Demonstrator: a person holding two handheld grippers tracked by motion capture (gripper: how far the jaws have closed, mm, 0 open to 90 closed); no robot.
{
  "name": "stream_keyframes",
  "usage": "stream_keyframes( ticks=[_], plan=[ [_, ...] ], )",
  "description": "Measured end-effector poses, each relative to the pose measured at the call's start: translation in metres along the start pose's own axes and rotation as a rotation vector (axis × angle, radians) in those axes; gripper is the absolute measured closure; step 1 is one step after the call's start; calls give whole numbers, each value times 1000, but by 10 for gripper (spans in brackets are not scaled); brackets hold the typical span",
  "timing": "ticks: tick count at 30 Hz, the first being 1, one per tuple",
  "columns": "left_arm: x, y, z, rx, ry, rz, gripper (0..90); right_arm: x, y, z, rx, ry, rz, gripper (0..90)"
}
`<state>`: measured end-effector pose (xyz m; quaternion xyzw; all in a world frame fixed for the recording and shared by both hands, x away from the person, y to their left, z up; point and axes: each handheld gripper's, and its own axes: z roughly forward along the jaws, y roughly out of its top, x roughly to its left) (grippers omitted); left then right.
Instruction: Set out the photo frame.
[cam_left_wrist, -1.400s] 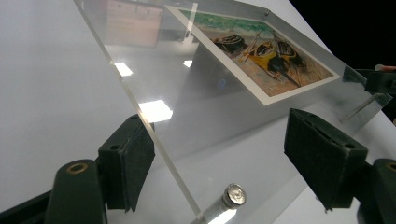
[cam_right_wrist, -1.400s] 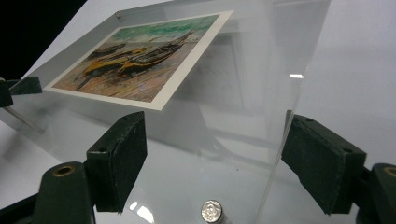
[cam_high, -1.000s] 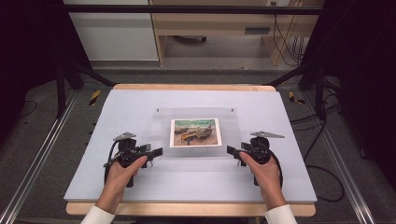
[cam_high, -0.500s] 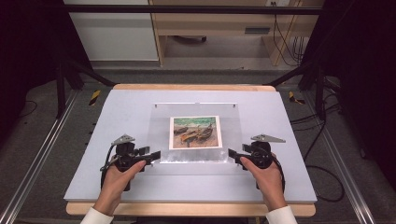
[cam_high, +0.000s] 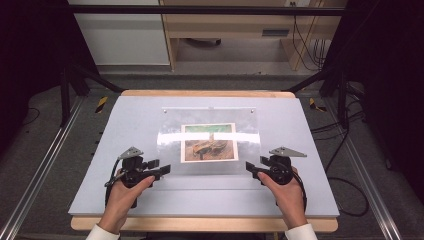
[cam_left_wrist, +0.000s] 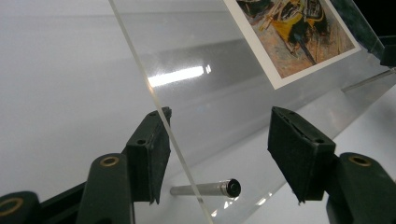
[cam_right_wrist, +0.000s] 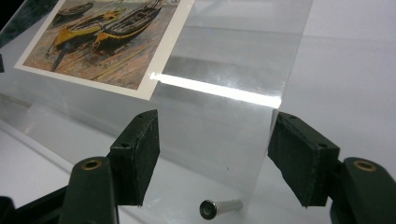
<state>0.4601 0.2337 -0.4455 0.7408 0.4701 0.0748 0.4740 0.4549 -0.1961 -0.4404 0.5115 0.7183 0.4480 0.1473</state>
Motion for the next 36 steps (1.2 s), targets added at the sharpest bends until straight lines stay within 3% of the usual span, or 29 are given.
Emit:
stream_keyframes(
  ticks=[13, 19, 36],
  plan=[
    [-8, -10, -8, -18, 24, 12, 443, 6, -8, -10, -13, -25, -55, 398],
    [-12, -13, -12, -12, 39, 37, 458, 8, -12, -16, -17, -34, -67, 438],
    [-16, -22, -20, 4, 49, 58, 540, 12, -22, -28, -20, -52, -88, 540]
  ],
)
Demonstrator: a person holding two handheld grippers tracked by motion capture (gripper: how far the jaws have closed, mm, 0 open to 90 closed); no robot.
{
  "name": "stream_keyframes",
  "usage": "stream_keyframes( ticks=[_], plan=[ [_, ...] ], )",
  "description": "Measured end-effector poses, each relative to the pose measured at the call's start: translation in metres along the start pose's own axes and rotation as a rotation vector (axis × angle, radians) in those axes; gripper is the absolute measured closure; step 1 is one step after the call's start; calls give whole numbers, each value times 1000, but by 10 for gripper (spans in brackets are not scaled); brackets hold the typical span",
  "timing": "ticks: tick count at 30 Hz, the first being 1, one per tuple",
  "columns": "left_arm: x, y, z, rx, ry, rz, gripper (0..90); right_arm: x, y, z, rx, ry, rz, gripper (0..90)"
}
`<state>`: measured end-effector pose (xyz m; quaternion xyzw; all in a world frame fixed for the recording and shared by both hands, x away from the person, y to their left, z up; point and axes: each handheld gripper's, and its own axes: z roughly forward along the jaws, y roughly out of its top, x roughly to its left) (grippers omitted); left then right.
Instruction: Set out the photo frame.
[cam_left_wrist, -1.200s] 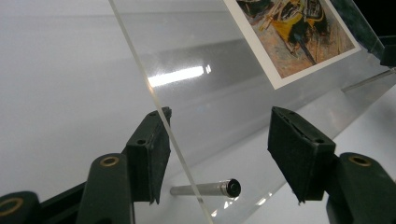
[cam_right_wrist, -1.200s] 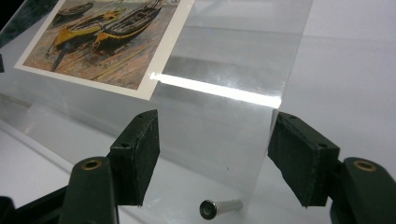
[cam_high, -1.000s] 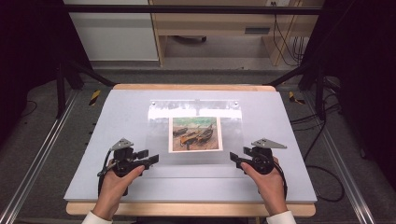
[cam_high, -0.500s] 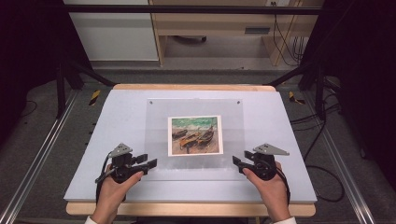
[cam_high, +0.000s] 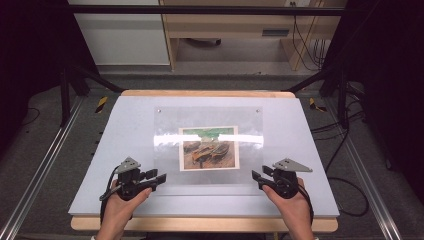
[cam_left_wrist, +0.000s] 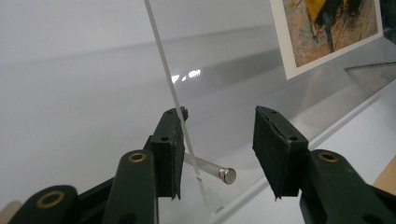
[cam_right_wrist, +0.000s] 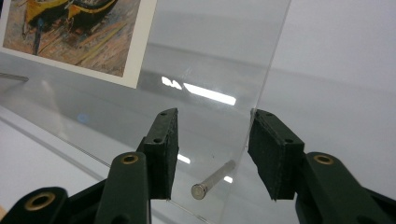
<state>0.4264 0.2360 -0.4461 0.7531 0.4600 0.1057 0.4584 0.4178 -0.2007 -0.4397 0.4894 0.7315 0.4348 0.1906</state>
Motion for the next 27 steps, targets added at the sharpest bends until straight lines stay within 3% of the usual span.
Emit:
stream_keyframes(
  ticks=[27],
  plan=[
    [-3, -12, -8, 25, -2, 43, 630, 3, -14, -12, 13, -6, -27, 661]
  ],
)
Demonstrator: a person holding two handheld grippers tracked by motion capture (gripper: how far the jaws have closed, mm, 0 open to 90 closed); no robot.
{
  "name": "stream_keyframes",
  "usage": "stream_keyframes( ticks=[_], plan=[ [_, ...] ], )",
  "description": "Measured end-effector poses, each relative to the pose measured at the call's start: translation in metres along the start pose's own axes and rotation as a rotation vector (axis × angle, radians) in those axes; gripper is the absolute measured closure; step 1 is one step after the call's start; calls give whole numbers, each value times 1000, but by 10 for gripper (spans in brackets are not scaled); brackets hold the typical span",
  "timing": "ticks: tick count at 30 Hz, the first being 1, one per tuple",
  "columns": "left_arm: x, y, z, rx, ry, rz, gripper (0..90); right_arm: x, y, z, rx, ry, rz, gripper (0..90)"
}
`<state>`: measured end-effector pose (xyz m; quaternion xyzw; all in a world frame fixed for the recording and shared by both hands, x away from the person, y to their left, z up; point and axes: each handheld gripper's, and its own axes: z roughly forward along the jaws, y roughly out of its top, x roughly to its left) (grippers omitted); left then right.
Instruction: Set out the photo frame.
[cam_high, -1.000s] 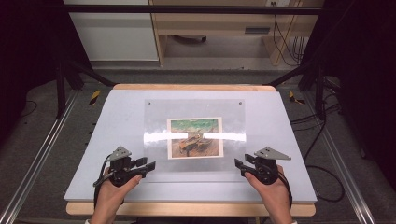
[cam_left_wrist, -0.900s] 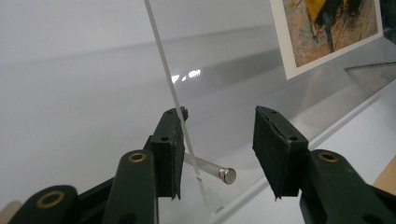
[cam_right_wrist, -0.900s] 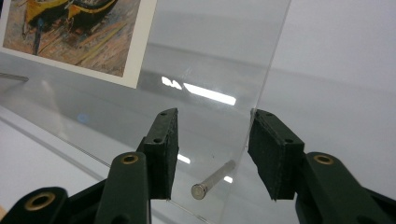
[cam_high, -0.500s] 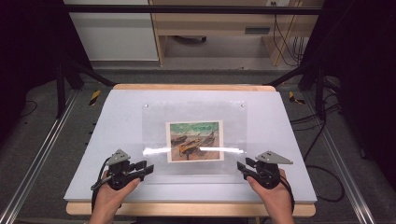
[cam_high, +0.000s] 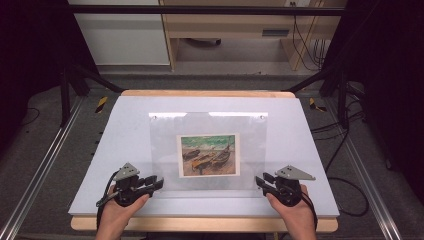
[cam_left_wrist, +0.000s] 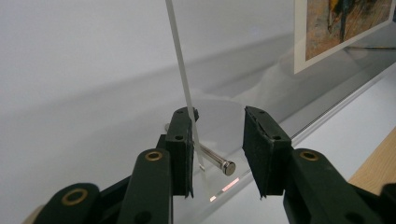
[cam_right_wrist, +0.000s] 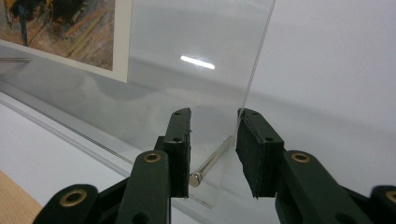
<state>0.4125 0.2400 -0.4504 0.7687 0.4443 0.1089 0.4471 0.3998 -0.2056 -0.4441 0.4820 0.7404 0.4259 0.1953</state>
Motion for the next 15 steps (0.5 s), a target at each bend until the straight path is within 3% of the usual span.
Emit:
stream_keyframes(
  ticks=[15],
  plan=[
    [-2, -3, -1, 6, 3, 23, 635, 1, -5, -2, 8, -1, -8, 683]
  ],
)
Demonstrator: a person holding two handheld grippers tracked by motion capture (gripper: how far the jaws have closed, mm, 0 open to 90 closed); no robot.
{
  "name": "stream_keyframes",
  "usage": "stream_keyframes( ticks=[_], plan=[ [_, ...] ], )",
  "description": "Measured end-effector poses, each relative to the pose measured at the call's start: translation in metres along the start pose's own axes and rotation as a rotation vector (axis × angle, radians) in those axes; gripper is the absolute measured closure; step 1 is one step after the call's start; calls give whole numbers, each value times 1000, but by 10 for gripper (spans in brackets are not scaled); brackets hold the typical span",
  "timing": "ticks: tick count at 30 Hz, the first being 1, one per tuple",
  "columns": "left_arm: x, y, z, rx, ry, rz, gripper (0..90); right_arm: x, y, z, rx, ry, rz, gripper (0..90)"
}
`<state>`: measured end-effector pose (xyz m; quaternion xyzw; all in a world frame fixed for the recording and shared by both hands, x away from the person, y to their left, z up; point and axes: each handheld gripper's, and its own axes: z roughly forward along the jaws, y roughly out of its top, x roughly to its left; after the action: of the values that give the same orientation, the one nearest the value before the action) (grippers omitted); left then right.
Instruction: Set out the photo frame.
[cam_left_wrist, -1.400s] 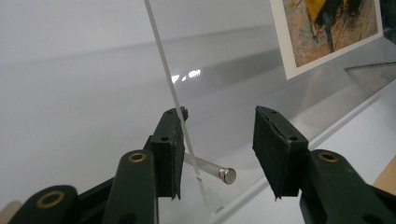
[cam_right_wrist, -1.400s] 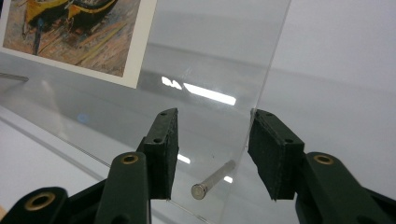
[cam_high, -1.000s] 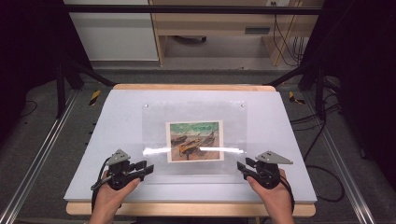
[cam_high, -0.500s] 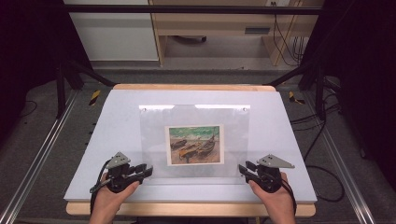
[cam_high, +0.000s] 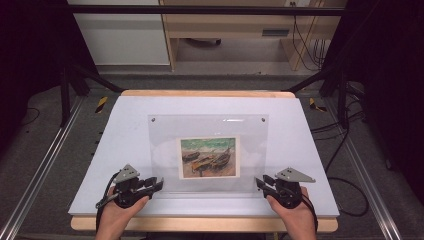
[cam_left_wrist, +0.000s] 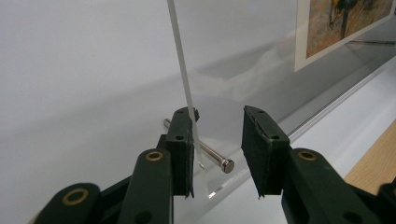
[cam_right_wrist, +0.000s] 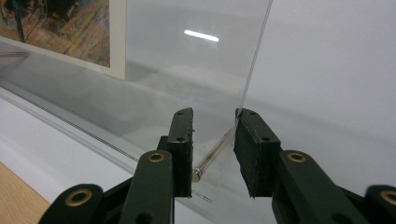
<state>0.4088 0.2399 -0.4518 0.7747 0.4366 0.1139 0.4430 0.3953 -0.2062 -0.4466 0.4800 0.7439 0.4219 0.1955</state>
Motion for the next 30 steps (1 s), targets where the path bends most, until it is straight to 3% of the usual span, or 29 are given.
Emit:
stream_keyframes(
  ticks=[30],
  plan=[
    [-4, -8, -2, 29, 2, 34, 644, 5, -9, -4, 14, -2, -19, 687]
  ],
)
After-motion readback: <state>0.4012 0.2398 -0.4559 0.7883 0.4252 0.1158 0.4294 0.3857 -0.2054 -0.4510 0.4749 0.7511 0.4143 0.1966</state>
